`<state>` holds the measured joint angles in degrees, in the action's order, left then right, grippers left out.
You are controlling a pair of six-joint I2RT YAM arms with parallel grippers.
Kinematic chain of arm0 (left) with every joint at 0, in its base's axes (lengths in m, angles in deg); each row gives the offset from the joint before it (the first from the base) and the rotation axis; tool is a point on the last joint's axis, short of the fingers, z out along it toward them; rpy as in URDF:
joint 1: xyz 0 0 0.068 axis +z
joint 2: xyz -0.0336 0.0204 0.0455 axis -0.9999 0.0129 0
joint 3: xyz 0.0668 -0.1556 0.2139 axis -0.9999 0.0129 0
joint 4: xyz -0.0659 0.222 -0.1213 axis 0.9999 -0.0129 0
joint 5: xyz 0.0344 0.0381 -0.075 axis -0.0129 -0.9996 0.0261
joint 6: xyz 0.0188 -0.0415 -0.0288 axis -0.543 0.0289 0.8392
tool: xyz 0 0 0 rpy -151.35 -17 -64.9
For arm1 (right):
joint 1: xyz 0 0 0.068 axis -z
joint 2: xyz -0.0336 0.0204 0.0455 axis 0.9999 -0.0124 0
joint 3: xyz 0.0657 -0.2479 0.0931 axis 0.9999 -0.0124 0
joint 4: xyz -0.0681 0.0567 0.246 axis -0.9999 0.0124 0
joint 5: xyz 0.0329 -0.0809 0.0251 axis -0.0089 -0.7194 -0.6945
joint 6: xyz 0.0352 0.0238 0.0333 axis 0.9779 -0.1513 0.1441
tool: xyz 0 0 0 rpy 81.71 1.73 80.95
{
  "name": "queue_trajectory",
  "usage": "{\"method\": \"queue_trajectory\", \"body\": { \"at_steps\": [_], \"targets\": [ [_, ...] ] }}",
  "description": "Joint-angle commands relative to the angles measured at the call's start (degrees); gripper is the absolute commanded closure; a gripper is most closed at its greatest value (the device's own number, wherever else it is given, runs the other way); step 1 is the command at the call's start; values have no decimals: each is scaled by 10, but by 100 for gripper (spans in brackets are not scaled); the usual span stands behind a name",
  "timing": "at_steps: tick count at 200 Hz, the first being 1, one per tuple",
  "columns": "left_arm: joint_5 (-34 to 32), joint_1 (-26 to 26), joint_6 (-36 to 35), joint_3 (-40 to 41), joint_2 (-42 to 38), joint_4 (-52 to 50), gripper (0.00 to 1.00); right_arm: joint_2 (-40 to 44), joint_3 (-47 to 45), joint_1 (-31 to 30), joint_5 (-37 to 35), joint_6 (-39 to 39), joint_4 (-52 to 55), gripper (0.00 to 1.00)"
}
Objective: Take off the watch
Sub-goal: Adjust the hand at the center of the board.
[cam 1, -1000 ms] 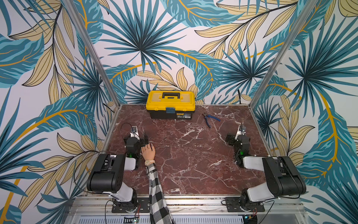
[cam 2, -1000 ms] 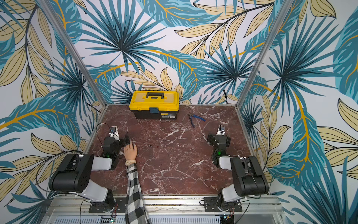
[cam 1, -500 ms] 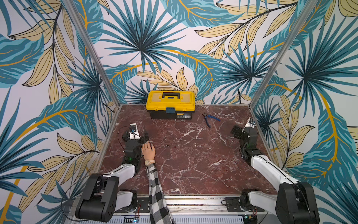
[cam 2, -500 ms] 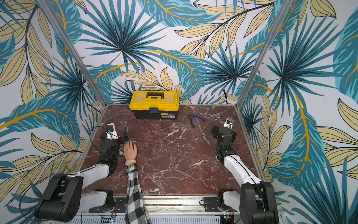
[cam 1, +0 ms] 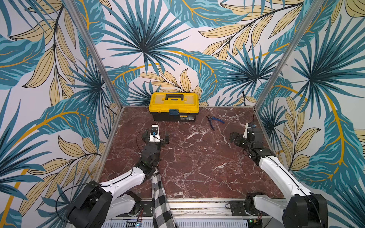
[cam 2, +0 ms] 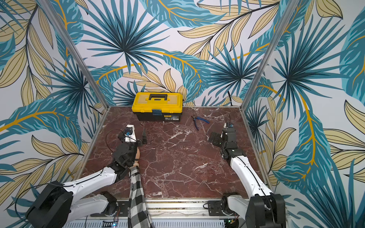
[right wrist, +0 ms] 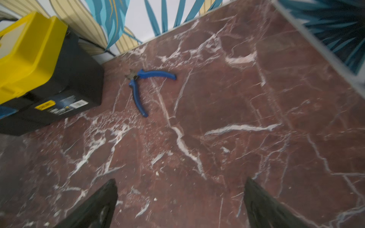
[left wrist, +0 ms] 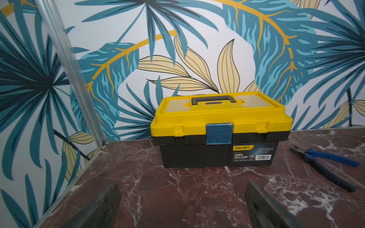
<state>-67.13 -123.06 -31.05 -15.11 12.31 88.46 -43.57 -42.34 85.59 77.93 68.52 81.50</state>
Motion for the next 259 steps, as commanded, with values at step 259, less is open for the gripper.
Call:
{"method": "queue_trajectory", "body": {
  "at_steps": [259],
  "targets": [
    [149, -64, 692, -64, -91, -867, 1, -19, -14, -160, 24, 111, 40, 0]
  ]
}}
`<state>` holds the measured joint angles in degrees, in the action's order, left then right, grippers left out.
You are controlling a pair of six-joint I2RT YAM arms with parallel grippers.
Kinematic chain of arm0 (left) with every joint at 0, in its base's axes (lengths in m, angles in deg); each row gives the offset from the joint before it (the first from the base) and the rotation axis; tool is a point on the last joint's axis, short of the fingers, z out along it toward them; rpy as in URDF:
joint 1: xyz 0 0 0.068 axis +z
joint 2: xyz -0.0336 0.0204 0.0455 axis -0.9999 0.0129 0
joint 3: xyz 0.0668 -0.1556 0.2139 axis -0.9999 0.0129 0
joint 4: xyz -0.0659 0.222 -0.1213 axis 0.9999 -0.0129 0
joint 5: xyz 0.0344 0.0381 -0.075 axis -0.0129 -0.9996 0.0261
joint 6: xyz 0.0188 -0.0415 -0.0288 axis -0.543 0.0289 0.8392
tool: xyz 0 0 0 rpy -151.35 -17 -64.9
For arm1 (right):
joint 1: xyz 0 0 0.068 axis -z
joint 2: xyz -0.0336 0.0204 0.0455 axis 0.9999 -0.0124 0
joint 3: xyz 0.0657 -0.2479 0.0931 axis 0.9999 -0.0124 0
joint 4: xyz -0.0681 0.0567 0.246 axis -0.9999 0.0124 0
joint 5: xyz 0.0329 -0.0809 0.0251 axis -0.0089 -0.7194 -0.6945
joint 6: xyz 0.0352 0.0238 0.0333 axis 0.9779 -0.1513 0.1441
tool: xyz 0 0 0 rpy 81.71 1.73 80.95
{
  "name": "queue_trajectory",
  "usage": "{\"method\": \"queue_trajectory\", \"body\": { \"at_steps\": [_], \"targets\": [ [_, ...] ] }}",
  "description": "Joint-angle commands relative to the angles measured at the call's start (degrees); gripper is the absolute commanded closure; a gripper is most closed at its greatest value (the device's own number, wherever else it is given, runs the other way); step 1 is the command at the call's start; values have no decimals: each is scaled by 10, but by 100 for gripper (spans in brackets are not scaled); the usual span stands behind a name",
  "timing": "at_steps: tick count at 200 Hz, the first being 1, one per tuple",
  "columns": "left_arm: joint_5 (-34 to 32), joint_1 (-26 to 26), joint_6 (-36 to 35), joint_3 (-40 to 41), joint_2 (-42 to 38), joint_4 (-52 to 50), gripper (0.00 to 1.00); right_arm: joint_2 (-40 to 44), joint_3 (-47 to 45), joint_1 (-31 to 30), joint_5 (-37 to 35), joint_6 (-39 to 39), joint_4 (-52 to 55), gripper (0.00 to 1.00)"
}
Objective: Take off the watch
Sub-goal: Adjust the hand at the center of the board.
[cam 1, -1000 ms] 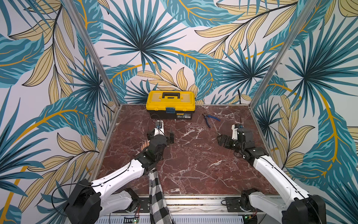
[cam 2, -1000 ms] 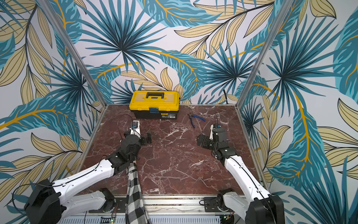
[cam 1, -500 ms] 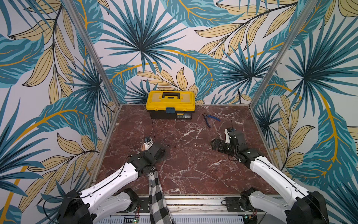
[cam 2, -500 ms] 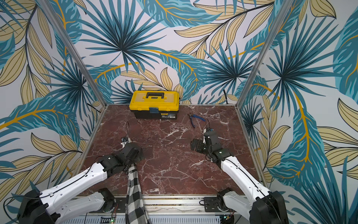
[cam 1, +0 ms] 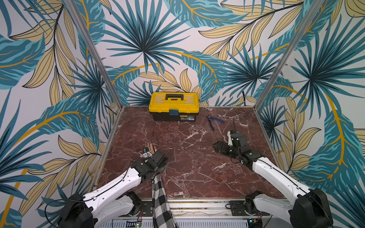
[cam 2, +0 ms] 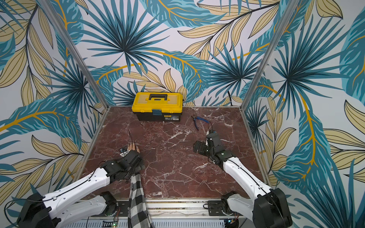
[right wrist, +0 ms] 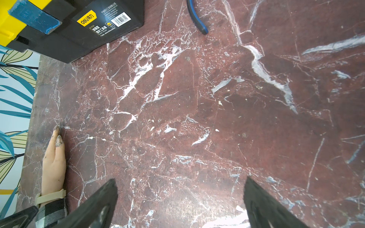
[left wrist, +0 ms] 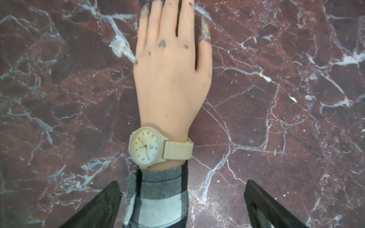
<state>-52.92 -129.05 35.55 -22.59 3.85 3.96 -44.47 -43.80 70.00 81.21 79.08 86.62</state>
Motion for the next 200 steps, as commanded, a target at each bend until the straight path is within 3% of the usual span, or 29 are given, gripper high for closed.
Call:
{"method": "queue_trajectory", "body": {
  "at_steps": [1, 90, 120, 200],
  "targets": [
    [7, -4, 26, 11, -6, -22, 1, -10, 0, -4, -8, 6, -12, 0],
    [6, -13, 11, 19, 53, -15, 1, -34, 32, -4, -12, 7, -11, 0],
    [6, -14, 7, 27, 58, -8, 13, -38, 37, -5, -13, 12, -10, 0],
    [21, -17, -2, 46, 80, 60, 35, -29, 48, -5, -20, 10, 7, 1]
  ]
}}
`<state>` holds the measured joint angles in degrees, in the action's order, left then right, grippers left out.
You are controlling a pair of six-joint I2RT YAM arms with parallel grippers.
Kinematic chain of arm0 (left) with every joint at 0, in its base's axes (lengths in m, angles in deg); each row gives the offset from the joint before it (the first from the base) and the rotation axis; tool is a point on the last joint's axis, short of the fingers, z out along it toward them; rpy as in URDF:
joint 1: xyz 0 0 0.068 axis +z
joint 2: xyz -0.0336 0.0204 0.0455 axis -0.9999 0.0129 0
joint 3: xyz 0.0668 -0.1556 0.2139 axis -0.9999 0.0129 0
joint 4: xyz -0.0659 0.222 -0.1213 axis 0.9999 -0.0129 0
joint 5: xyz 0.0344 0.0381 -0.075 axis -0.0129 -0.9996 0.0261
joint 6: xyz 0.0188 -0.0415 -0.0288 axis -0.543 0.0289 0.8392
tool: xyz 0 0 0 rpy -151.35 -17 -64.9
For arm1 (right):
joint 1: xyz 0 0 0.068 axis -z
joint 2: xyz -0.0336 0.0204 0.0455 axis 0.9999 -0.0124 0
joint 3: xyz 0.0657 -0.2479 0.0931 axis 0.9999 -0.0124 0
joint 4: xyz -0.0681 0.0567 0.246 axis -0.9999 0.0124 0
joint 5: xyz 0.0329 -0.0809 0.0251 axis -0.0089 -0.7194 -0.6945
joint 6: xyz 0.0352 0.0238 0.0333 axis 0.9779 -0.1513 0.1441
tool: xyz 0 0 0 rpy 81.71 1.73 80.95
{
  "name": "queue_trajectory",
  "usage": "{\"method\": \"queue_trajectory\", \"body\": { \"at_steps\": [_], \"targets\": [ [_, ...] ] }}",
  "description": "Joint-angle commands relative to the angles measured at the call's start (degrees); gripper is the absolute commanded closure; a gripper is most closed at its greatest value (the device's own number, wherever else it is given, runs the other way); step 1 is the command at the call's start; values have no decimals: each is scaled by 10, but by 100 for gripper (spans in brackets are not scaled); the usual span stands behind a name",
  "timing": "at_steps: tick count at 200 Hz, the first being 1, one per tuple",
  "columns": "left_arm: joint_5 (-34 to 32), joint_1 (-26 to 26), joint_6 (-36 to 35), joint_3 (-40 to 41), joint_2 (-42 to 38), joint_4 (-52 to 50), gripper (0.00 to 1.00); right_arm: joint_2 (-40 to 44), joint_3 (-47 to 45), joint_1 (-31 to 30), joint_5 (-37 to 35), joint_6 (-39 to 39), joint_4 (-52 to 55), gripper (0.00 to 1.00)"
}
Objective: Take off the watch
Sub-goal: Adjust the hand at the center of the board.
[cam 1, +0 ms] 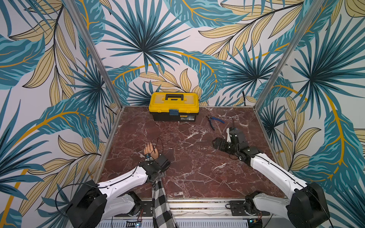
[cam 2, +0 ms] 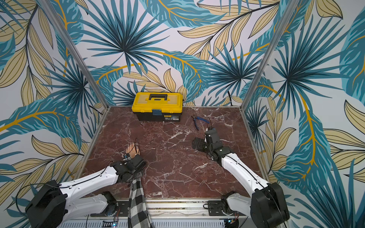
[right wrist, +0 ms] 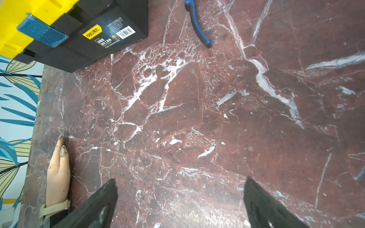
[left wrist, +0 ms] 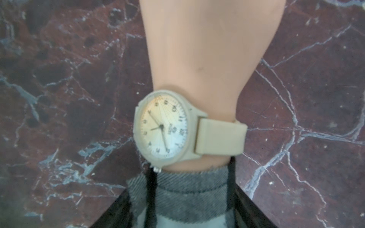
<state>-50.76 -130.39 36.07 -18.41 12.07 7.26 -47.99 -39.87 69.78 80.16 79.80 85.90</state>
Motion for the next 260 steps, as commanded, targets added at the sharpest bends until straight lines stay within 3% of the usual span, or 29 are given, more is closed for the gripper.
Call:
{"method": "queue_trajectory", "body": {
  "at_steps": [1, 31, 65, 126, 205, 260],
  "targets": [
    [-1, -3, -8, 4, -3, 29, 36, 7, 9, -3, -9, 3, 14, 1],
    [9, -5, -23, 9, 2, 65, 50, 7, 9, -3, 0, 3, 9, 0],
    [15, -20, -49, -1, 3, 113, 52, 3, -9, -3, 65, -3, -22, 0],
    [58, -45, -91, -53, 56, 250, 53, -69, -87, -3, 269, 81, -302, 2],
    [78, -106, -133, -225, 216, 284, 53, -185, -115, -15, 314, 183, -505, 5],
    [88, -125, -127, -258, 248, 289, 55, -237, -125, -33, 306, 215, -584, 11]
  ]
}}
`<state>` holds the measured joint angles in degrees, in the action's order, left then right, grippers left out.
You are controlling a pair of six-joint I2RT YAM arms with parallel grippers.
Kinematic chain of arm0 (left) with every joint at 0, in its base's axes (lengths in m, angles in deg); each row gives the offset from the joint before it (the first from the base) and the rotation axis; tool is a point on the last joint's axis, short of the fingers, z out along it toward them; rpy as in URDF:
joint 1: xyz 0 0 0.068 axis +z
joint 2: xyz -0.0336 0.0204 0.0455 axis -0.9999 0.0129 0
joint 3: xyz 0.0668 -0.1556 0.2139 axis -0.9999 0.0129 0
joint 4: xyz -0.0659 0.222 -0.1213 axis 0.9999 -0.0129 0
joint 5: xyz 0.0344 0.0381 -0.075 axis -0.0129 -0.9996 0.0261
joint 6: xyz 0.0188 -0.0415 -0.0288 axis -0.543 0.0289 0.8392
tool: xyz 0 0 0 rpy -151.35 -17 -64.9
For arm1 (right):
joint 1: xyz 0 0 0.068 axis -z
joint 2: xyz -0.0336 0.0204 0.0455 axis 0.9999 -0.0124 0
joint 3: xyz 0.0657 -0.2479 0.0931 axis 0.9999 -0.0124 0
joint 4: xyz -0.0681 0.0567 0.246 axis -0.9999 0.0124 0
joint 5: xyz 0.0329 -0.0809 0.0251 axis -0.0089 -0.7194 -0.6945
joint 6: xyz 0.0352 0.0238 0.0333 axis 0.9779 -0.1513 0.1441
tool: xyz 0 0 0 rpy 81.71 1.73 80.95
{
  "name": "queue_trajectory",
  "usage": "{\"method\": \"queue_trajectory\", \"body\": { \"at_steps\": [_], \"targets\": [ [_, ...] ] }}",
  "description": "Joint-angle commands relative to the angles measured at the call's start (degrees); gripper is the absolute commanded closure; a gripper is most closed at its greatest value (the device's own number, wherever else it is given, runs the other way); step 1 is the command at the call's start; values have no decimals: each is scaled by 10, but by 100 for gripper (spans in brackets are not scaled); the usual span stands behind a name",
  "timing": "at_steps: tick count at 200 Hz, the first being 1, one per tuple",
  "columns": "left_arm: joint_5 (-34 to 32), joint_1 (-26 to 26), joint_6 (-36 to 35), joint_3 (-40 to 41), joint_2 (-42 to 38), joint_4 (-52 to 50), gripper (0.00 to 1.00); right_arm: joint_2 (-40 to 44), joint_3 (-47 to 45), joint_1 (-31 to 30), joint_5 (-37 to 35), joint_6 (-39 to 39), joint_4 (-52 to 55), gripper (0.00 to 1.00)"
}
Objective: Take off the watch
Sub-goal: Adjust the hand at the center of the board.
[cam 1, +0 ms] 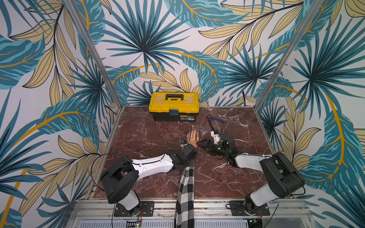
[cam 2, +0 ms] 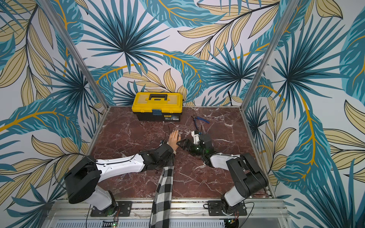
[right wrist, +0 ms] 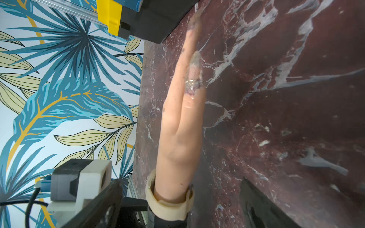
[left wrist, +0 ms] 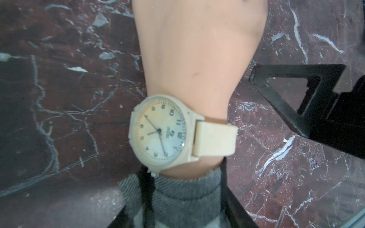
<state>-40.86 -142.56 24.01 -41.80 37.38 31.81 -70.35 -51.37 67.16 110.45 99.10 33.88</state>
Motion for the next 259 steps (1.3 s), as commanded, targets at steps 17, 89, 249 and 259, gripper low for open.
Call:
{"method": "queue_trajectory", "body": {
  "at_steps": [17, 89, 249, 259],
  "targets": [
    [-10, -6, -4, -23, -7, 44, 56, -26, -8, -9, -1, 29, -78, 14],
    [-6, -23, 1, -30, 1, 49, 56, -79, 25, -30, -2, 50, -109, 32],
    [-77, 63, -25, 54, -151, 48, 1, 122, 174, -49, -247, -115, 611, 84],
    [-76, 77, -43, 55, -162, 48, 1, 124, 196, -55, -273, -118, 661, 84]
  ]
}}
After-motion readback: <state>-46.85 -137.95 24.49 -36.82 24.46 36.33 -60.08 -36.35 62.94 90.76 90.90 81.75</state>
